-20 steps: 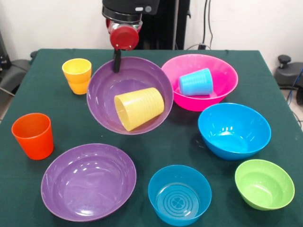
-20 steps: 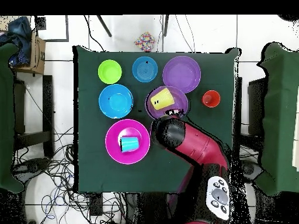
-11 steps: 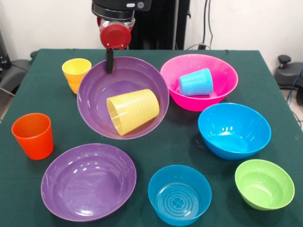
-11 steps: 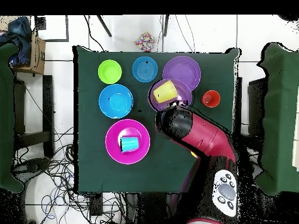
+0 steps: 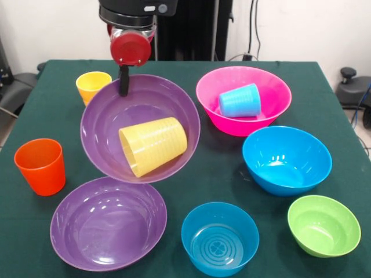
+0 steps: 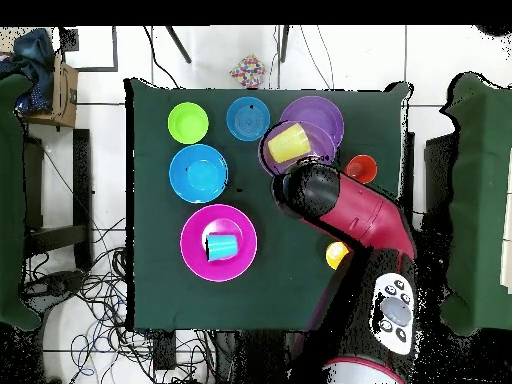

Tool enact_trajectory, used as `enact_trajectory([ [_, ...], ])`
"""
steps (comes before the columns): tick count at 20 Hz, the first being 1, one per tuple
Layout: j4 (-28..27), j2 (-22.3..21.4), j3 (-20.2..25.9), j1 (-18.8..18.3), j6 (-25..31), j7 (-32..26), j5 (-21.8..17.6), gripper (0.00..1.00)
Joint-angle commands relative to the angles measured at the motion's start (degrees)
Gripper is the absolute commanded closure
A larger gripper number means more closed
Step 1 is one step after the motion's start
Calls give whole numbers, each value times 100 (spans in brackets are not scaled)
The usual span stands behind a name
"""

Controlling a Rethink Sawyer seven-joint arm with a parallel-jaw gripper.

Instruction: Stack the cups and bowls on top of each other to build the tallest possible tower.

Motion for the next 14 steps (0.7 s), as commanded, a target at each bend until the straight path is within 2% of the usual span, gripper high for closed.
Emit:
enact_trajectory([
  [1,-712,437,391,-129,819,-237,-338,100],
  [14,-641,719,598,-366,151,-374,-433,100],
])
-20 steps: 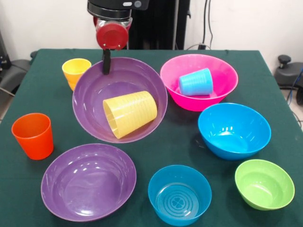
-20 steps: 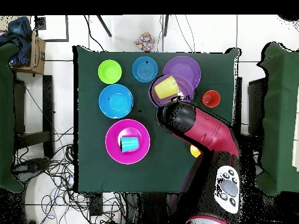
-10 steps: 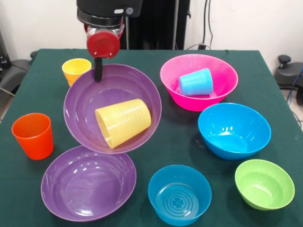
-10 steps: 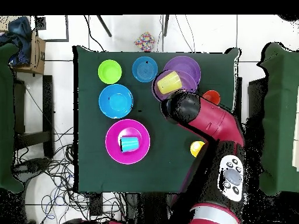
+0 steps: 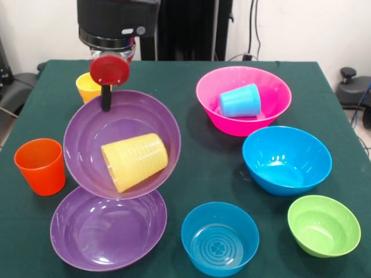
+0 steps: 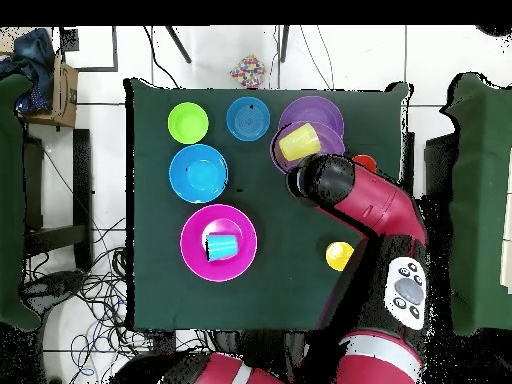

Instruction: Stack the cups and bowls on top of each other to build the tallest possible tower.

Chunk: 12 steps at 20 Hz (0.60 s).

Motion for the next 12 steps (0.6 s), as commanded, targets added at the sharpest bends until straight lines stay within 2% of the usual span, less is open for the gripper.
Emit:
enact_trajectory([
  [1,-199,263,613,-127,-46,-378,-397,100],
  [6,-215,391,617,-113,-237,-369,-444,100],
  [12,-191,665,669,-157,-746,-365,-511,100],
])
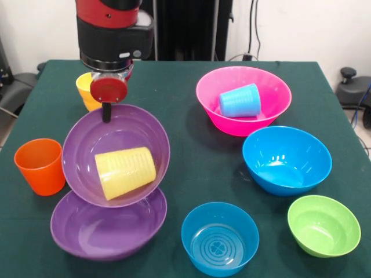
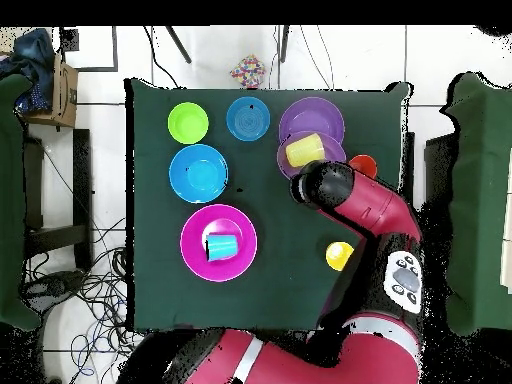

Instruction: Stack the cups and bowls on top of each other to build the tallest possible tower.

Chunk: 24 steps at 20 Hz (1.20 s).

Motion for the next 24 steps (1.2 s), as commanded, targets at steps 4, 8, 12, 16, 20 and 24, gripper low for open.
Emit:
enact_trajectory([
  [4,-94,306,670,-22,-756,-286,-475,100],
  [8,-172,291,625,59,-633,-251,-405,100],
  [12,-533,379,489,127,-125,-229,-335,100],
  [16,-976,490,441,148,412,-288,-313,100],
  [20,-1254,530,437,143,736,-298,-298,100],
  [24,-1430,651,457,126,834,-213,-251,100],
])
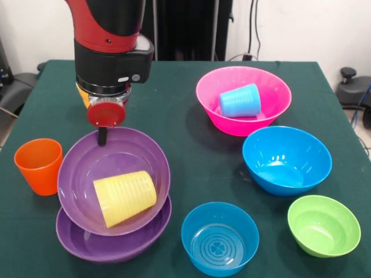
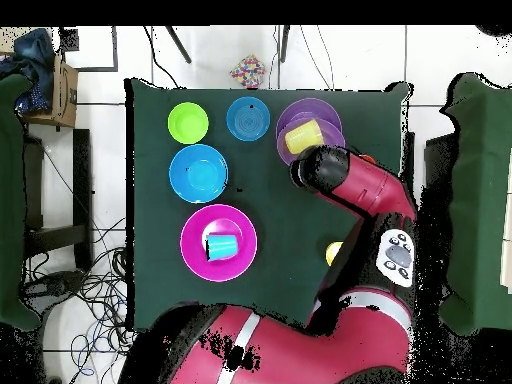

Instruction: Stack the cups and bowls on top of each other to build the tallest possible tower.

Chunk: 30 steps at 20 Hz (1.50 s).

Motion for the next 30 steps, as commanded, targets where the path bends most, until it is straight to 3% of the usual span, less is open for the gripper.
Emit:
enact_trajectory([
  [1,-720,221,465,77,788,-218,-255,100],
  [7,-1075,468,468,-19,939,-292,-289,100],
  [13,-1116,539,400,14,985,-300,-335,100],
  [20,-1061,487,428,-10,1498,-520,-386,100],
  [21,-1075,491,399,2,1482,-530,-423,0],
  [30,-1419,621,358,-32,1696,-464,-408,0],
])
